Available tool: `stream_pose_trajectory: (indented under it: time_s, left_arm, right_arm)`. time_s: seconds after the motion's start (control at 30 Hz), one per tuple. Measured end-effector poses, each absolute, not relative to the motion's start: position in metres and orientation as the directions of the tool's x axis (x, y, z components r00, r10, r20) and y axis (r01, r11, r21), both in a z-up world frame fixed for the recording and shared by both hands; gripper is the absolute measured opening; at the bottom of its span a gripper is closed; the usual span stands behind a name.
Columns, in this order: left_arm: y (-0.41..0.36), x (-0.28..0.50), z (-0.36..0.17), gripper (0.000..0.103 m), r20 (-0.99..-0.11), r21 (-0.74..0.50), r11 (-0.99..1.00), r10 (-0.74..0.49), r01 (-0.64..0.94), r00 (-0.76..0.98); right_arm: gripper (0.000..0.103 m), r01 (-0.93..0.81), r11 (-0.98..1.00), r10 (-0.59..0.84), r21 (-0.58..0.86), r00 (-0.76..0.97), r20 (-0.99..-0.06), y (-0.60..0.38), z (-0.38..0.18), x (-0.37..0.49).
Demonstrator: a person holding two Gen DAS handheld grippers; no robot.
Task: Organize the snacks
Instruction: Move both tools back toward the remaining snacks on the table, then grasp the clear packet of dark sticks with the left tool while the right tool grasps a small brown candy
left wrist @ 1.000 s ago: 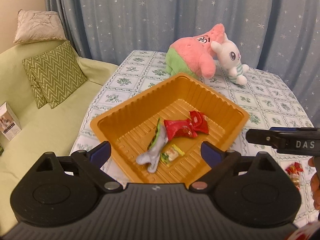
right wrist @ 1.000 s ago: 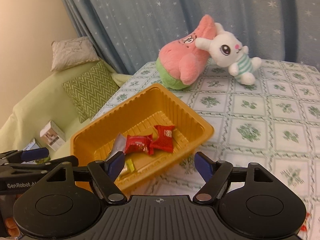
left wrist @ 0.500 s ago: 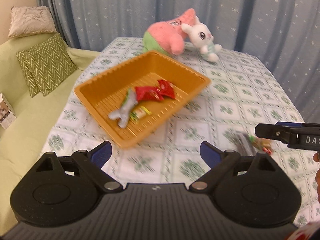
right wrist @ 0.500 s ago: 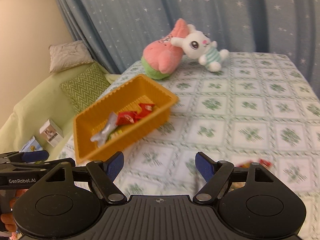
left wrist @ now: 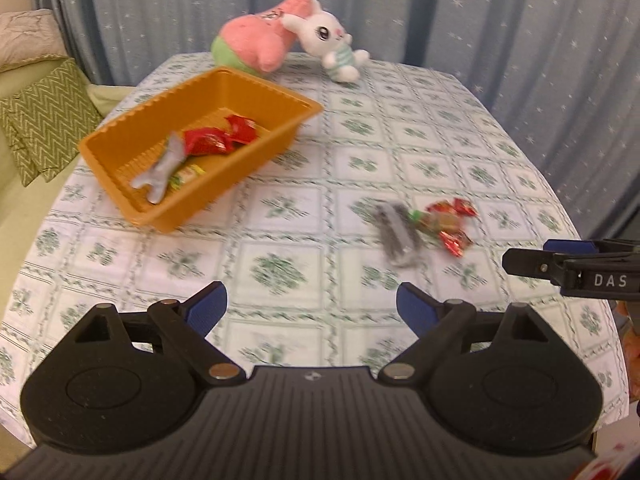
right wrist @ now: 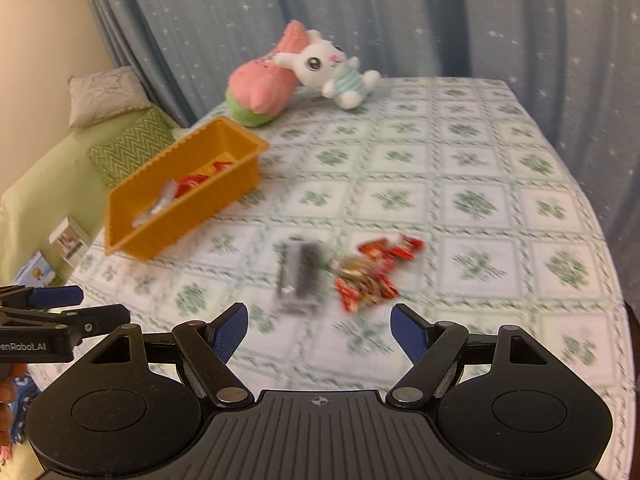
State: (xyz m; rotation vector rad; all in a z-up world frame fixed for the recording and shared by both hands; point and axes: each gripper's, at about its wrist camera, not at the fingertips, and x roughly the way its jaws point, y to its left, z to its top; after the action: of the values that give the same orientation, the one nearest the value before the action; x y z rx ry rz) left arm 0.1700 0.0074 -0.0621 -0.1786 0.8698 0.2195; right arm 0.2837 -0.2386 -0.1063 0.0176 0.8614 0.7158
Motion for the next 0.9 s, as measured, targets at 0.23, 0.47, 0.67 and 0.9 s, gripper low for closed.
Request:
stream_pose_trajectory:
  time_s: [0.23, 0.47, 0.67, 0.9]
  left_arm:
    - [-0.026, 0.178, -0.074, 0.086, -0.778, -0.061, 0.974, 0.092, -0.220, 0.621]
    - [-0.046, 0.195, -0.085, 0.081, -0.777, -0.063, 0.982, 0.063, -0.178, 0.626]
    - [-0.053, 0.221, -0.095, 0.078, -0.776, -0.048, 0.989, 0.052, -0.142, 0.628]
    - [-0.051, 0.255, -0.107, 0.067, -0.781, -0.044, 0.994, 0.028, -0.099, 0.624]
  right_arm:
    - [0.078, -0.540, 0.792, 0.556, 0.284, 0.446, -0.701, -0.267, -0.120, 0.287]
    - [0.078, -0.525, 0.806, 0.540, 0.272, 0.466, -0.701, -0.285, -0.131, 0.295]
    - [0.078, -0.529, 0.806, 0.543, 0.267, 0.479, -0.690, -0.288, -0.134, 0.303]
    - [0.078, -0.532, 0.804, 0.549, 0.264, 0.494, -0.674, -0.279, -0.136, 0.315]
